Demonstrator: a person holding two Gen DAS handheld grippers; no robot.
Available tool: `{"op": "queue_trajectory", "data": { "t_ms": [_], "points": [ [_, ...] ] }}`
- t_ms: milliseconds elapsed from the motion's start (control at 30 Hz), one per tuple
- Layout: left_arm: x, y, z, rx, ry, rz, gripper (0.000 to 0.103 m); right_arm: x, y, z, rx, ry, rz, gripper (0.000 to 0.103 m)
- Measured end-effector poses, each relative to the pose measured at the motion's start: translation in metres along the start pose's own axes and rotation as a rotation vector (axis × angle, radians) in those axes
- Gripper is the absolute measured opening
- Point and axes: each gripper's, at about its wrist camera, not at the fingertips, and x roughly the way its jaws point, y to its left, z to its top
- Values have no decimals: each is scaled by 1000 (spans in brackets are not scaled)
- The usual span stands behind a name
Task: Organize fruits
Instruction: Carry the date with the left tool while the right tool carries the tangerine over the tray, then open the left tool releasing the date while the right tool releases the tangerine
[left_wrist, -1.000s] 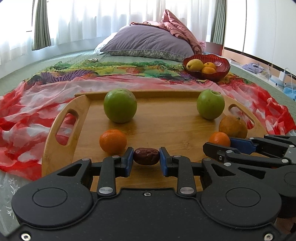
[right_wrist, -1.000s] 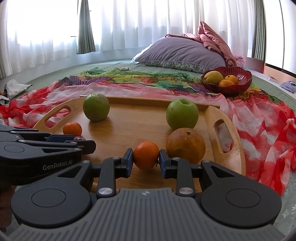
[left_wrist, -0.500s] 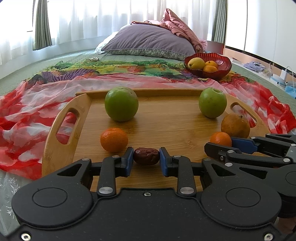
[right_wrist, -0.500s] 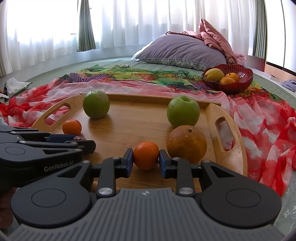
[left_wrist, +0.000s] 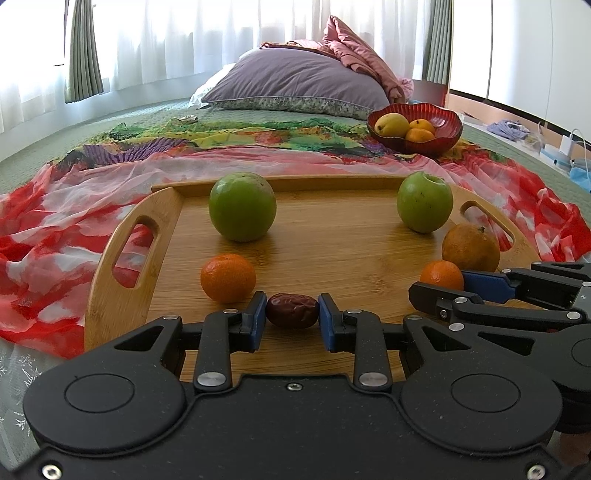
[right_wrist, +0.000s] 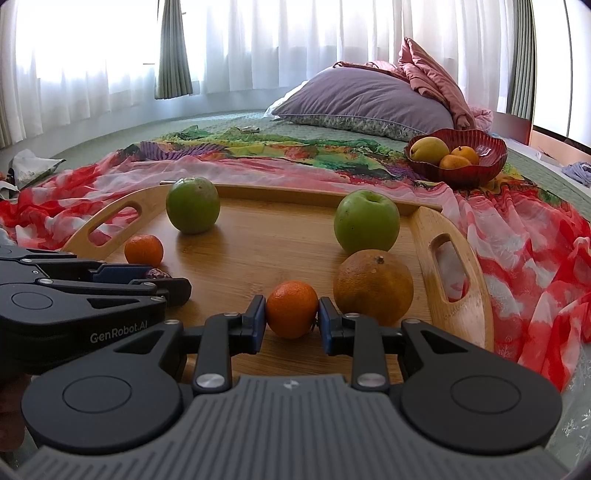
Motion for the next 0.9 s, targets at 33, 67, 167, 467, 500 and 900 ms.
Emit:
{"op": "queue_trajectory", "data": {
  "t_ms": [33,67,167,467,500,900],
  "points": [
    [0,-1,0,-1,0,0,29,0,0,0,0,0,0,35],
    [0,-1,0,0,1,0,29,0,0,0,0,0,0,36],
    [0,0,0,3,-1,1,29,0,0,0,3,0,1,44],
    [-8,-1,0,26,-13,1,32,-5,-1,0,8,-3,7,54],
    [-9,0,0,31,-15,1,32,-6,-1,0,6,-6,8,55],
    [-48,4,-5,39,-65,-14,51,-31,-3,-1,-6,-39,18,65]
  ]
}}
